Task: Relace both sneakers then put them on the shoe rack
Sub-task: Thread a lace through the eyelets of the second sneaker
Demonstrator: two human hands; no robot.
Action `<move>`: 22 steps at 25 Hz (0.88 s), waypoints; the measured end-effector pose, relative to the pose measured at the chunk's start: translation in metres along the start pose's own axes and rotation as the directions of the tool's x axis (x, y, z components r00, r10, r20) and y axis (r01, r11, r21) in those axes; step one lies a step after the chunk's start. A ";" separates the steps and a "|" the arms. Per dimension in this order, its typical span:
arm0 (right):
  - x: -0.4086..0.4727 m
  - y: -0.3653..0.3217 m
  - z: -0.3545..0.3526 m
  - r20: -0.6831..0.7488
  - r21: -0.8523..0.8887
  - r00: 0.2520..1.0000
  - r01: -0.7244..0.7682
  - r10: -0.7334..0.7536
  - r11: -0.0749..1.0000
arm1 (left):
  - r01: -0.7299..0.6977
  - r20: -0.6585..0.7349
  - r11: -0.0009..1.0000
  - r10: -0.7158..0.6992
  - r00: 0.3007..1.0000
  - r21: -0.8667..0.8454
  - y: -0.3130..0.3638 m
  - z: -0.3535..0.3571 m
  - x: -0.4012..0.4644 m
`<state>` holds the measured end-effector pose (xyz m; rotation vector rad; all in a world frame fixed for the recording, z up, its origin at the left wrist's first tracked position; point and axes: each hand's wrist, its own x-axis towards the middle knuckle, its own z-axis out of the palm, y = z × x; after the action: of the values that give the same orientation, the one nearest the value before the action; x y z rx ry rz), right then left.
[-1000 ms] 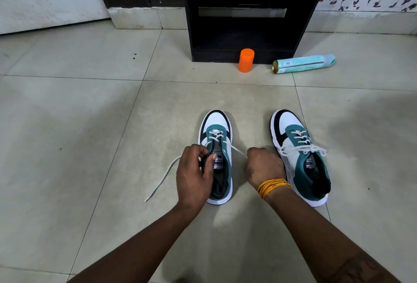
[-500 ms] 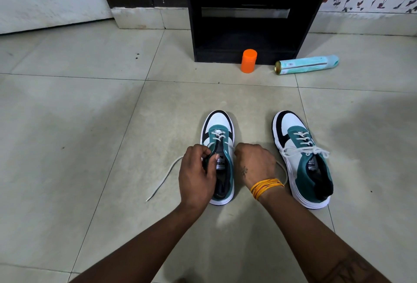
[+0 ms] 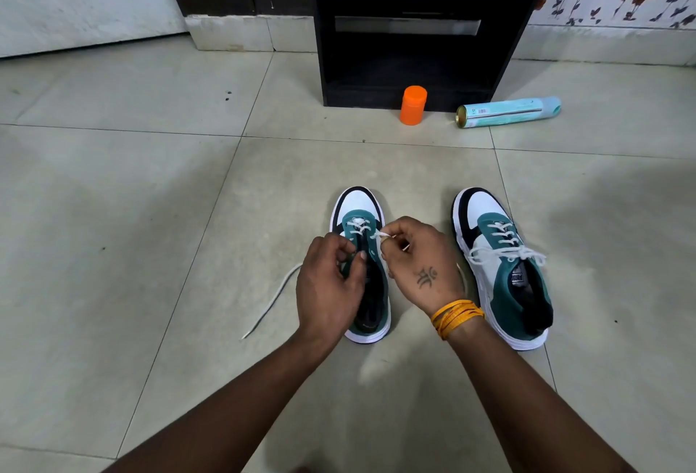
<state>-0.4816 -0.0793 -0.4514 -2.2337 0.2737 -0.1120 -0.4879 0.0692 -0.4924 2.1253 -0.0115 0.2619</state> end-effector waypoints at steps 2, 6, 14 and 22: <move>-0.002 -0.013 -0.006 -0.051 0.078 0.998 0.037 -0.033 0.996 | -0.067 0.077 0.998 0.065 0.995 0.014 0.008 -0.005 0.015; -0.008 -0.041 -0.020 -0.045 0.152 0.992 0.122 -0.117 0.981 | -0.103 0.326 0.994 0.113 0.938 -0.049 0.030 -0.018 0.046; -0.011 -0.052 -0.032 0.128 0.421 0.992 -0.073 0.020 0.904 | 0.143 0.318 0.927 -0.028 0.948 -0.346 0.040 -0.047 0.054; -0.010 -0.036 -0.011 0.185 0.303 0.982 -0.021 -0.037 0.953 | 0.153 0.253 0.860 -0.029 0.967 -0.487 0.049 -0.078 0.051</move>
<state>-0.4872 -0.0634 -0.4169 -1.9223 0.1333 0.0516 -0.4572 0.1131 -0.4016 1.6133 -0.1079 -0.0557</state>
